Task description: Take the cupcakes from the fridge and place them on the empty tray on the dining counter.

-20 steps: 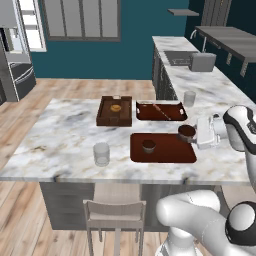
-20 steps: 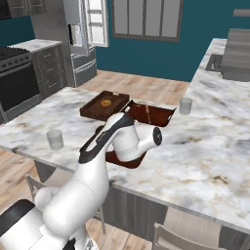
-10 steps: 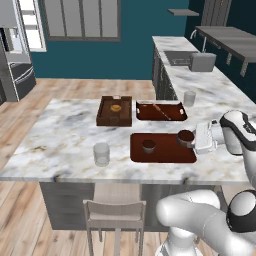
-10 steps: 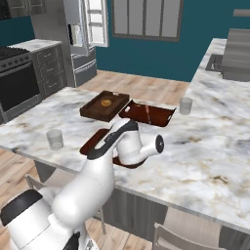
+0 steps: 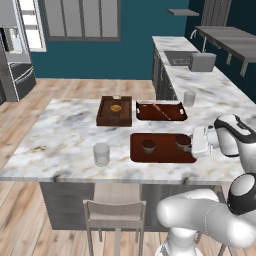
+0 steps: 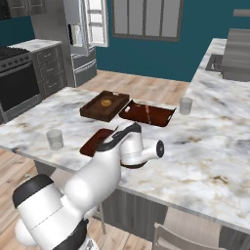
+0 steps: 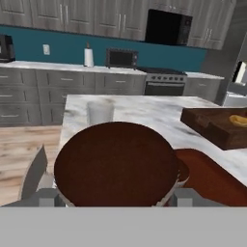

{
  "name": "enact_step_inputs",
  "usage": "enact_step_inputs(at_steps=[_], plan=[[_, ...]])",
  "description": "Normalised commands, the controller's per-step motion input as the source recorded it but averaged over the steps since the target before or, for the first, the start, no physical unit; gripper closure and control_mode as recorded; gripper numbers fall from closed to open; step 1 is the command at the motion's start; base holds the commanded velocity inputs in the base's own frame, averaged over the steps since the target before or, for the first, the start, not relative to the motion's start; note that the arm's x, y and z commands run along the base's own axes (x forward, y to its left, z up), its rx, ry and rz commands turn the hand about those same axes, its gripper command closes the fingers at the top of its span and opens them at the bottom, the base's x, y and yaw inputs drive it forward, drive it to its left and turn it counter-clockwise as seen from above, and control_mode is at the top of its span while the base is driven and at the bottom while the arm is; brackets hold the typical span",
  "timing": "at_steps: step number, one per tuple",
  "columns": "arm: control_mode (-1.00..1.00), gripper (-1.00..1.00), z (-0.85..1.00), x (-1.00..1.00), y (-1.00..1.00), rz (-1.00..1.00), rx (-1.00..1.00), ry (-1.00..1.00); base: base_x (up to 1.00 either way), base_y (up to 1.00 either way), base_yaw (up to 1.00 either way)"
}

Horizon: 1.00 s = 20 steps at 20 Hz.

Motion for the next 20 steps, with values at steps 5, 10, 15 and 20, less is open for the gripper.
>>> enact_step_inputs(at_steps=[5, 10, 15, 20], plan=[[-1.0, 1.0, -0.29, 0.19, -0.05, 0.0, 0.0, 0.0, 0.0, 0.0, 0.0], [-1.0, 1.0, -0.27, 0.18, -0.04, 0.0, 0.0, 0.0, 0.0, 0.0, 0.0], [-1.0, 1.0, -0.26, 0.16, -0.04, 0.0, 0.0, 0.0, 0.0, 0.0, 0.0], [-1.0, 1.0, -0.25, 0.13, -0.05, 0.0, 0.0, 0.0, 0.0, 0.0, 0.0]])
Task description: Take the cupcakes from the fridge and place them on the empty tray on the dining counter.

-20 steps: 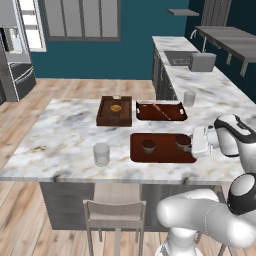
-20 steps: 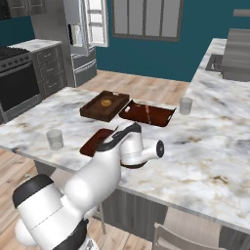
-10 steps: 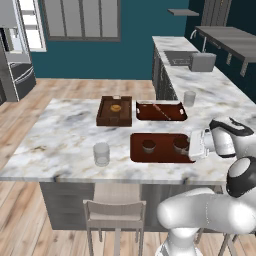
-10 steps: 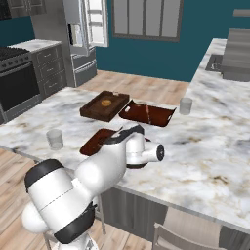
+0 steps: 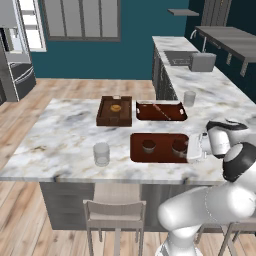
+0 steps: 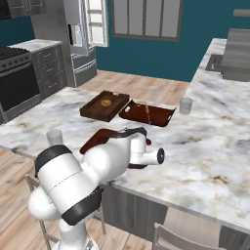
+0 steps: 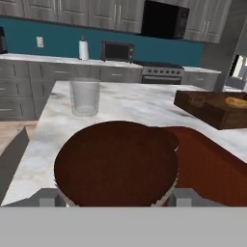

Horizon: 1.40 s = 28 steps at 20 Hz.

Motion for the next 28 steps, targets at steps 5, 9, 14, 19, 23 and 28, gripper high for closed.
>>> enact_step_inputs(at_steps=[5, 9, 14, 19, 23, 28], plan=[[-1.0, 1.0, -0.23, 0.12, -0.05, 0.0, 0.0, 0.0, 0.0, 0.0, 0.0], [-1.0, 1.0, -0.22, 0.13, -0.04, 0.0, 0.0, 0.0, 0.0, 0.0, 0.0], [-1.0, 1.0, -0.22, 0.15, -0.03, 0.0, 0.0, 0.0, 0.0, 0.0, 0.0], [-1.0, 1.0, -0.2, 0.19, -0.02, 0.0, 0.0, 0.0, 0.0, 0.0, 0.0], [-1.0, 1.0, -0.18, 0.26, -0.03, 0.0, 0.01, 0.0, 0.0, 0.0, 0.0], [-1.0, 1.0, -0.13, 0.3, -0.09, 0.0, 0.02, 0.0, 0.0, 0.0, 0.0]])
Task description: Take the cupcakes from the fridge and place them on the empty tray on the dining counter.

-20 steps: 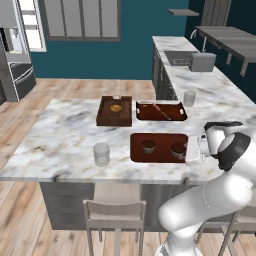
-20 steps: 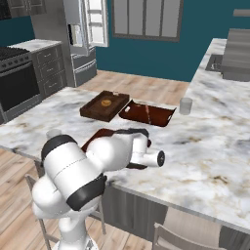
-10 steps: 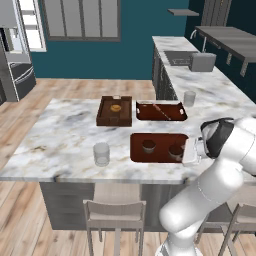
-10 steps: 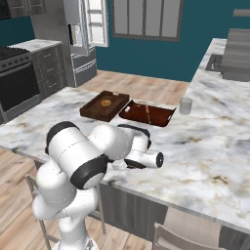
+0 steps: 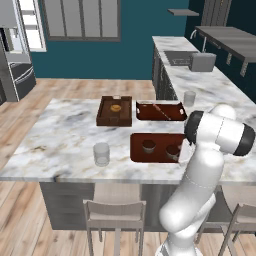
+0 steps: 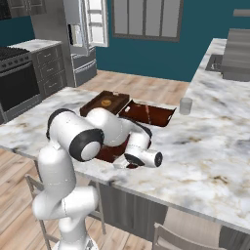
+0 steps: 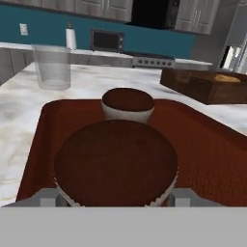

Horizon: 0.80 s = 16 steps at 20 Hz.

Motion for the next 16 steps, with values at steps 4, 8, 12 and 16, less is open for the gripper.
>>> enact_step_inputs(at_steps=[4, 8, 12, 16], plan=[[-1.0, 1.0, -0.13, 0.27, -0.12, 0.0, 0.02, 0.0, 0.0, 0.0, 0.0], [-1.0, 1.0, -0.2, 0.23, -0.09, 0.0, 0.0, -0.03, 0.0, 0.0, 0.0], [-1.0, -1.0, -0.19, 0.19, -0.01, 0.0, 0.0, -0.02, 0.0, 0.0, 0.0], [-1.0, -1.0, -0.06, 0.08, 0.0, 0.0, 0.0, 0.0, 0.0, 0.0, 0.0]])
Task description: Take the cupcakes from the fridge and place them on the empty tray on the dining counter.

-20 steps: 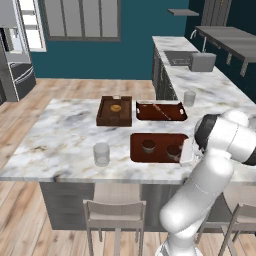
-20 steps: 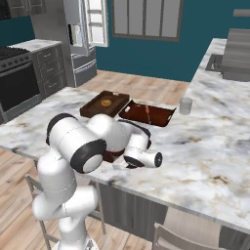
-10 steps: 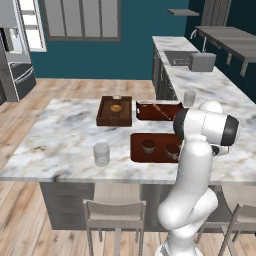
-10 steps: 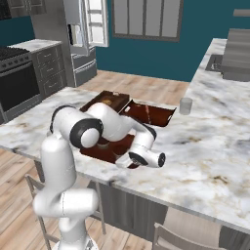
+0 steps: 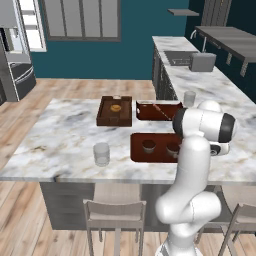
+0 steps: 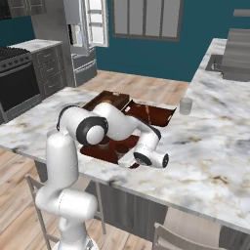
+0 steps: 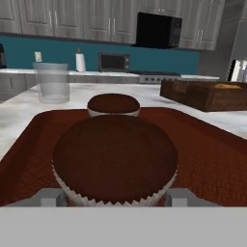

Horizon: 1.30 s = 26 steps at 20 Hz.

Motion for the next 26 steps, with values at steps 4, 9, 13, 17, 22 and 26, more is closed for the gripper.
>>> enact_step_inputs(at_steps=[4, 9, 13, 17, 22, 26], plan=[[-1.0, -1.0, -0.01, 0.05, 0.0, 0.0, 0.0, 0.0, 0.0, 0.0, 0.0], [-1.0, -1.0, 0.0, 0.0, 0.0, 0.0, 0.0, 0.0, 0.0, 0.0, 0.0], [-1.0, -1.0, 0.04, -0.02, -0.06, 0.0, 0.0, 0.0, 0.0, 0.0, 0.0], [-1.0, -1.0, 0.44, -0.09, -0.21, 0.0, 0.0, -0.09, 0.0, 0.0, 0.0], [-1.0, -1.0, 0.7, -0.17, -0.16, 0.0, -0.01, -0.04, 0.0, 0.0, 0.0], [-1.0, -1.0, 0.98, -0.41, -0.06, -0.01, -0.07, 0.07, 0.0, 0.0, 0.0]])
